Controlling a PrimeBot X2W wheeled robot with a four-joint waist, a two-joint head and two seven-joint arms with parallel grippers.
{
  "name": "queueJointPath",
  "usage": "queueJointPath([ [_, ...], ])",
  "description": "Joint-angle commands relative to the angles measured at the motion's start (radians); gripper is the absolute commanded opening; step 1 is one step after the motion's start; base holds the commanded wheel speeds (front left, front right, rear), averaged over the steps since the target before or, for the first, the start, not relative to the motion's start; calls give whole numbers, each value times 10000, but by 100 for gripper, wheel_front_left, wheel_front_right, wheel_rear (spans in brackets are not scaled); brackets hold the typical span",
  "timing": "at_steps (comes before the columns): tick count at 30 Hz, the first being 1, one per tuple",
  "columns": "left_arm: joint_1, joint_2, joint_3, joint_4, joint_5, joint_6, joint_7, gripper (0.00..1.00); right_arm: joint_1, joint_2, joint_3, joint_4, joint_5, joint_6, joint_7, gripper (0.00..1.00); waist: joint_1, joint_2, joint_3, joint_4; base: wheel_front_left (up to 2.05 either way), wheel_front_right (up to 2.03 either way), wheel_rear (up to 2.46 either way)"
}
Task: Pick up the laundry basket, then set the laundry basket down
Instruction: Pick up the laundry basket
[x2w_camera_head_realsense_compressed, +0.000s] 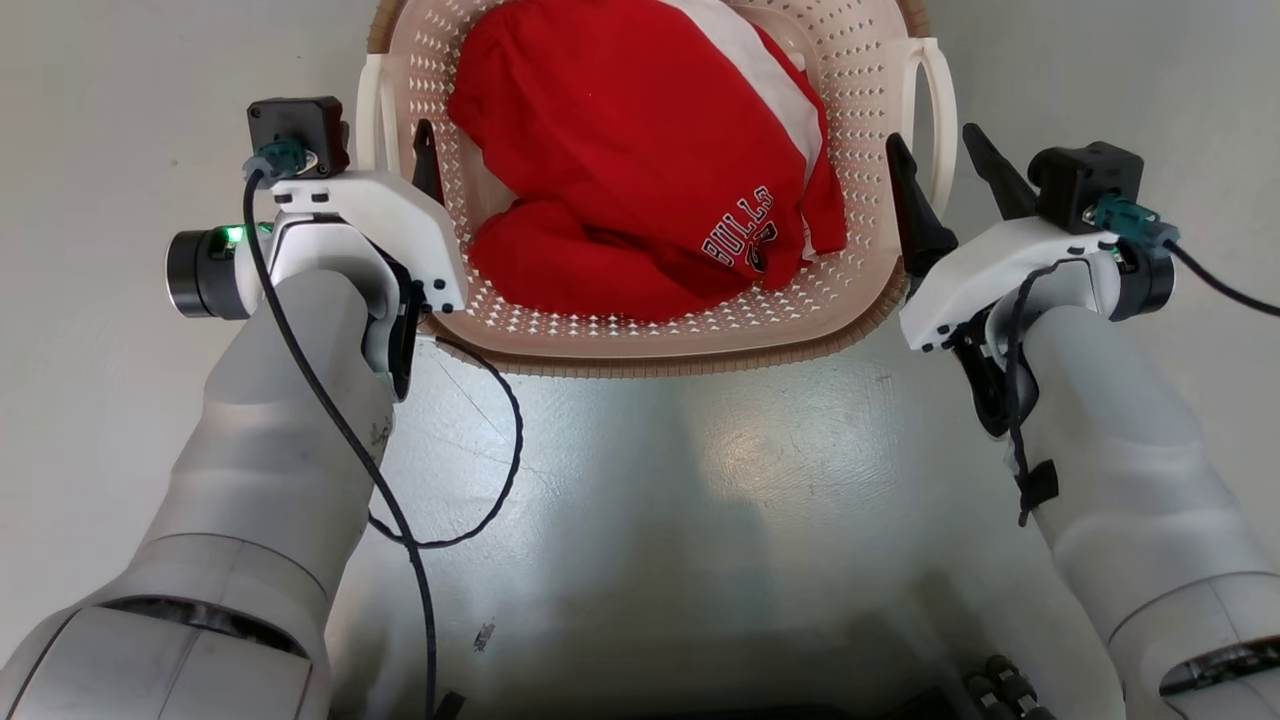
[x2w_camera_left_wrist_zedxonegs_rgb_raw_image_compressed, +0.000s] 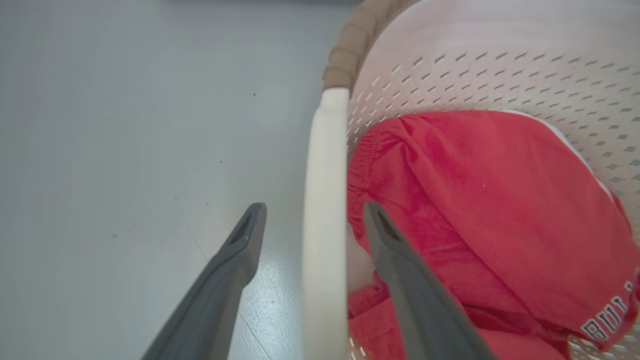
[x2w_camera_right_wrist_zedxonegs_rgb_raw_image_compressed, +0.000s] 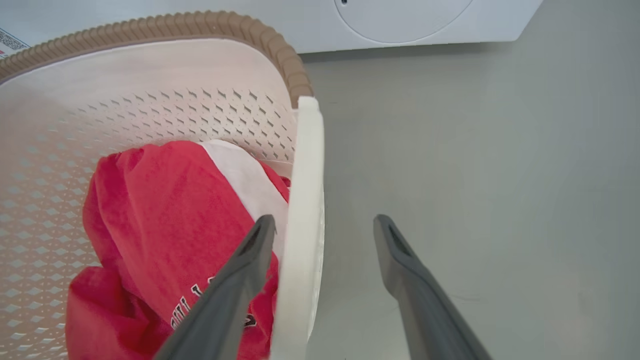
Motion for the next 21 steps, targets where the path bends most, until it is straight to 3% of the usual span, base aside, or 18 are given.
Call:
queueJointPath([
  [1, 53, 283, 61, -13, 37, 137, -15, 100, 179, 206, 272, 118, 333, 60, -120, 100, 0, 0, 43, 18, 0, 0, 0],
  [21, -244, 208, -335, 95, -8, 134, 258, 100, -972, 226, 1926, 1677, 2192, 60, -120, 98, 0, 0, 323, 131, 0, 0, 0],
])
